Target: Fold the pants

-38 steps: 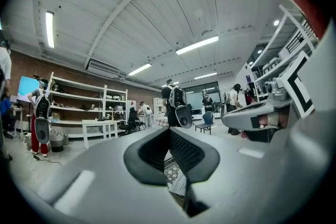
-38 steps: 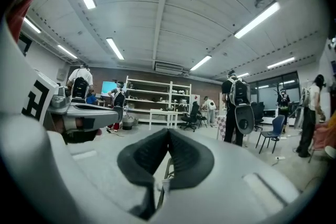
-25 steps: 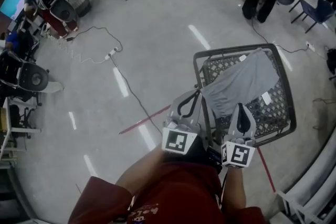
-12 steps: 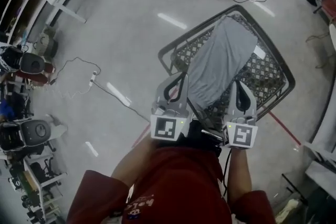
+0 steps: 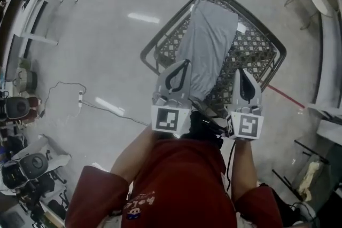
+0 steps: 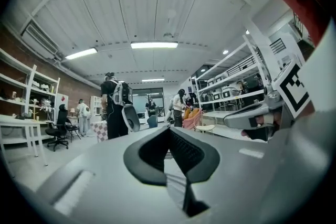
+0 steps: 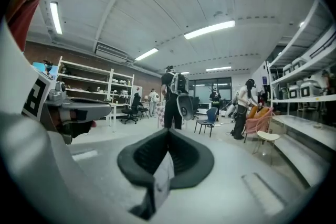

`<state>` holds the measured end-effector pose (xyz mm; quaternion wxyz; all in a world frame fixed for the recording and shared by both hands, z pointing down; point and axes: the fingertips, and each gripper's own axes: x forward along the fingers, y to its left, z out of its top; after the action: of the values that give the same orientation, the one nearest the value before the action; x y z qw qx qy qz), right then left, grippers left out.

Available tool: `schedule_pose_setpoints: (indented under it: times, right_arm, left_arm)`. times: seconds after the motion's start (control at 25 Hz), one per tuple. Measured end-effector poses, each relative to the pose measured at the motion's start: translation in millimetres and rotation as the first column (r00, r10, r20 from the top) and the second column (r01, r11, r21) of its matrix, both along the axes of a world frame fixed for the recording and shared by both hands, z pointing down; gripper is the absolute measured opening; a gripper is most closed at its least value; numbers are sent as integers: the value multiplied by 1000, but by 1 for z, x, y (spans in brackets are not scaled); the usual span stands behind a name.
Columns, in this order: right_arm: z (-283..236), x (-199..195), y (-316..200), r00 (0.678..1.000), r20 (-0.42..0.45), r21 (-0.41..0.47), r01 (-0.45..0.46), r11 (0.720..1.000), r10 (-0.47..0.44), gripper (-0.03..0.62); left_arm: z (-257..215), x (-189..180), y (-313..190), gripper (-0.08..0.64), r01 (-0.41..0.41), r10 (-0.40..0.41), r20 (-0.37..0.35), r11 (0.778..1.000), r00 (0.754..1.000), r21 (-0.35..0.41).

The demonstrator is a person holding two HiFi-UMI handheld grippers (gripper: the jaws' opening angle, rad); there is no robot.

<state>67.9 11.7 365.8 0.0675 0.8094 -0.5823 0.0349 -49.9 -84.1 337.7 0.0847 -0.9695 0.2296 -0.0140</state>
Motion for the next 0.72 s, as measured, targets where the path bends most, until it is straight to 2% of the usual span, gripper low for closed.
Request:
schedule_pose_setpoints:
  times: [0.16, 0.52, 0.72]
  right_arm:
    - [-12, -24, 7, 993, -35, -13, -114, 993, 114, 2]
    - [-13, -91, 12, 965, -46, -23, -260, 965, 259, 2]
    - [-10, -117, 18, 953, -64, -32, -300, 954, 297, 2]
  left_arm:
    - [-6, -13, -1, 6, -141, 140, 23, 988, 990, 61]
    - [-5, -65, -21, 6, -271, 272, -8, 961, 962, 65]
    - [1, -83, -19, 6, -320, 321, -3, 945, 947, 68]
